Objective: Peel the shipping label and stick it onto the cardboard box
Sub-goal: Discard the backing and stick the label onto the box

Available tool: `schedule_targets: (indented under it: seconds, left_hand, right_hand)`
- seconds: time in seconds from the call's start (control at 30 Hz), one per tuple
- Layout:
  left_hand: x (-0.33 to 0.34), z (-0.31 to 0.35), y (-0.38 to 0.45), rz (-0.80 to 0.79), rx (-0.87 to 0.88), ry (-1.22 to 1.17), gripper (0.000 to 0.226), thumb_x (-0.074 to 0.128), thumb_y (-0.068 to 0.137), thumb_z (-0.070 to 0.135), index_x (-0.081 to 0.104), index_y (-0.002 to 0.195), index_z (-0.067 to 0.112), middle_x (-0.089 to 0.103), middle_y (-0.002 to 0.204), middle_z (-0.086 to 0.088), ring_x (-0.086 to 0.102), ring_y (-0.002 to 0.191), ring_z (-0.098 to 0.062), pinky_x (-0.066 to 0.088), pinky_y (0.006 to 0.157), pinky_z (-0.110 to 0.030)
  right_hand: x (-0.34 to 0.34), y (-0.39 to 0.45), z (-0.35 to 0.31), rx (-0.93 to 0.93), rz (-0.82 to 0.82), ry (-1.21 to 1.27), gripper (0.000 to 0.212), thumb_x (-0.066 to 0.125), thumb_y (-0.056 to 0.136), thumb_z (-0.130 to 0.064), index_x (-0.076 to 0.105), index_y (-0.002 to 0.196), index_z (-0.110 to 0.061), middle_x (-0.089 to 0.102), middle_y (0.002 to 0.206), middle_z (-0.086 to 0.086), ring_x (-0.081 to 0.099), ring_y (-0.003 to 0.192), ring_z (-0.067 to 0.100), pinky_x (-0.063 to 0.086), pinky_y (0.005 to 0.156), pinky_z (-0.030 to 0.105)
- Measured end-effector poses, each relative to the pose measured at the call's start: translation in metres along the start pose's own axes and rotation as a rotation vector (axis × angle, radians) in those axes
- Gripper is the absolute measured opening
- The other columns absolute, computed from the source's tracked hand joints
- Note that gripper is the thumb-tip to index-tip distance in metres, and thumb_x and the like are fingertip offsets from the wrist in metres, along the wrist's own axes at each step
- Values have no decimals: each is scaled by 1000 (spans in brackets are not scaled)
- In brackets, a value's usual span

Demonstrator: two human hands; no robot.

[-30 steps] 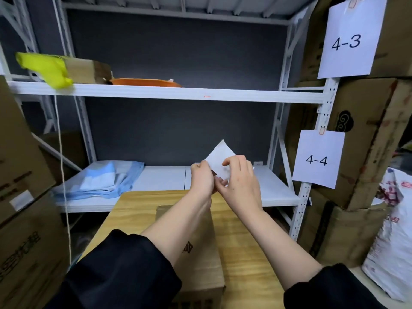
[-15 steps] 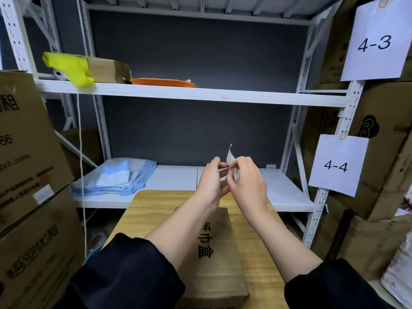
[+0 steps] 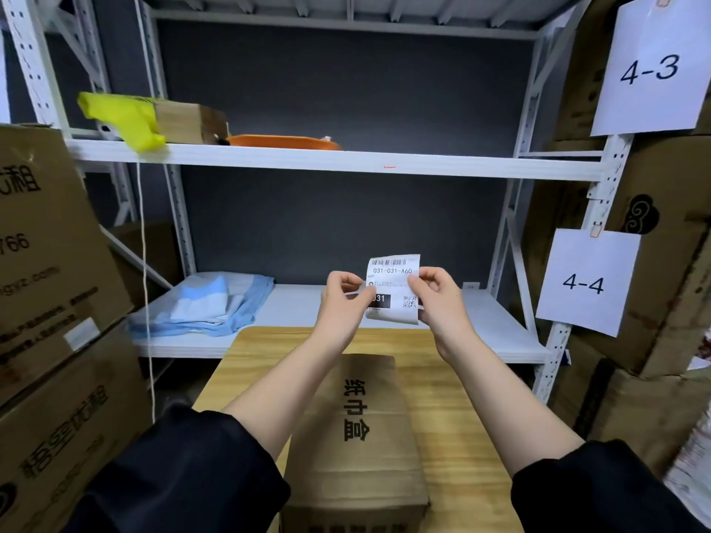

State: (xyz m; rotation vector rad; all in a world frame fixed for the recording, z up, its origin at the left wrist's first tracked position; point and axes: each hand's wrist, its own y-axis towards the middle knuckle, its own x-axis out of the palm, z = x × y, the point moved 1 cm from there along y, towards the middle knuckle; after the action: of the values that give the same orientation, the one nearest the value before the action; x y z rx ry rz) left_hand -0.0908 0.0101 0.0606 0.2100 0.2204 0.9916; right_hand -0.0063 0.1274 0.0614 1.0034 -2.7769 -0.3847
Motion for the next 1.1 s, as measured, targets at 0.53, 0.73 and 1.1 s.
schedule_targets:
  seconds: [0.53, 0.73, 1.1]
  left_hand:
    - [-37, -24, 4, -104, 48, 143, 28, 65, 86, 11, 66, 113, 18, 62, 116, 1, 67, 77, -15, 52, 56, -18]
    - [-43, -24, 2, -143, 1, 114, 33, 64, 87, 8, 63, 118, 16, 60, 117, -1, 66, 77, -13, 52, 51, -16]
    - [-46, -30, -10, -286, -57, 144, 55, 66, 85, 7, 51, 135, 25, 57, 128, 2, 68, 84, -14, 55, 61, -25]
  right_hand:
    - [22, -10, 15, 116, -125, -88, 14, 59, 89, -12, 59, 103, -12, 66, 92, 6, 66, 80, 15, 55, 59, 26]
    - [18, -14, 14, 101, -216, -196, 28, 61, 88, -10, 56, 115, -12, 62, 94, 9, 66, 79, 16, 54, 56, 26]
    - [8, -25, 15, 205, -380, -225, 61, 64, 85, -6, 38, 136, -26, 61, 116, 9, 68, 84, 18, 58, 67, 35]
